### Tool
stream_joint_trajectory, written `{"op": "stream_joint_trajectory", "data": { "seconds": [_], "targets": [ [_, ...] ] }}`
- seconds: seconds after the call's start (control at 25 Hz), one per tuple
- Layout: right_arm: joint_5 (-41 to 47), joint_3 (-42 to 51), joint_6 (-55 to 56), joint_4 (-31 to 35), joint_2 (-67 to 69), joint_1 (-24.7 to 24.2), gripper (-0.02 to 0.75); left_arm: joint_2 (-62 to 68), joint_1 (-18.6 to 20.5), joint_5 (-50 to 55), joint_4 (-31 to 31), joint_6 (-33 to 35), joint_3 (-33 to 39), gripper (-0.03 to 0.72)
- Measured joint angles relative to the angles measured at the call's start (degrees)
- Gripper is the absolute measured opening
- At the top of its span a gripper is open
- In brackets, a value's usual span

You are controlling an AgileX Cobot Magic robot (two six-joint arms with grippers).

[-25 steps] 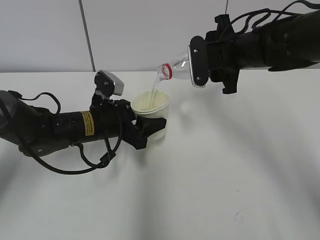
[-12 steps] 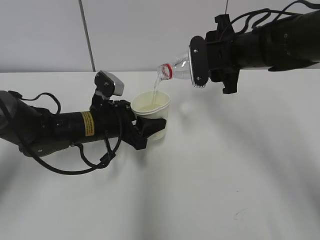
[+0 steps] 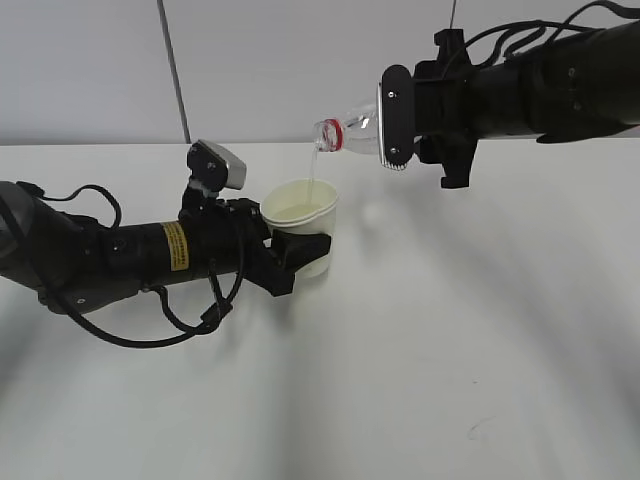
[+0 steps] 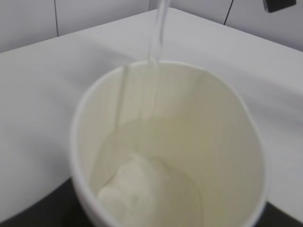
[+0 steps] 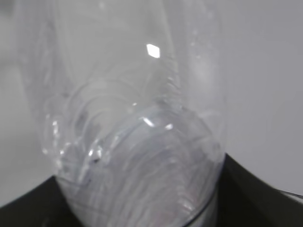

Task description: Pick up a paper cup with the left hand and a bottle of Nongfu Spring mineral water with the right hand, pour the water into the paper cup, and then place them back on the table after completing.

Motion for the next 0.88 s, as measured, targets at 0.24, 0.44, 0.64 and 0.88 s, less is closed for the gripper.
{"op": "stream_joint_trajectory", "data": {
  "seconds": [0.24, 0.44, 0.64, 0.88],
  "targets": [
    [0.0, 0.8, 1.7, 0.0, -0.1, 0.0, 0.447, 0.0, 0.0, 0.0, -0.6, 0.0, 0.0, 0.399],
    [0.0, 1.4, 3.3, 0.0, -0.1, 0.0, 0.447, 0.0, 0.0, 0.0, -1.0, 0.0, 0.0, 0.399],
    [-0.1, 1.4, 7.9, 0.0, -0.1, 0.0, 0.447, 0.0, 0.0, 0.0, -1.0, 0.0, 0.0, 0.399],
    [-0.1, 1.4, 15.6, 0.1, -0.1, 0.0, 0.447, 0.0, 0.0, 0.0, -1.4, 0.0, 0.0, 0.399]
  ]
}}
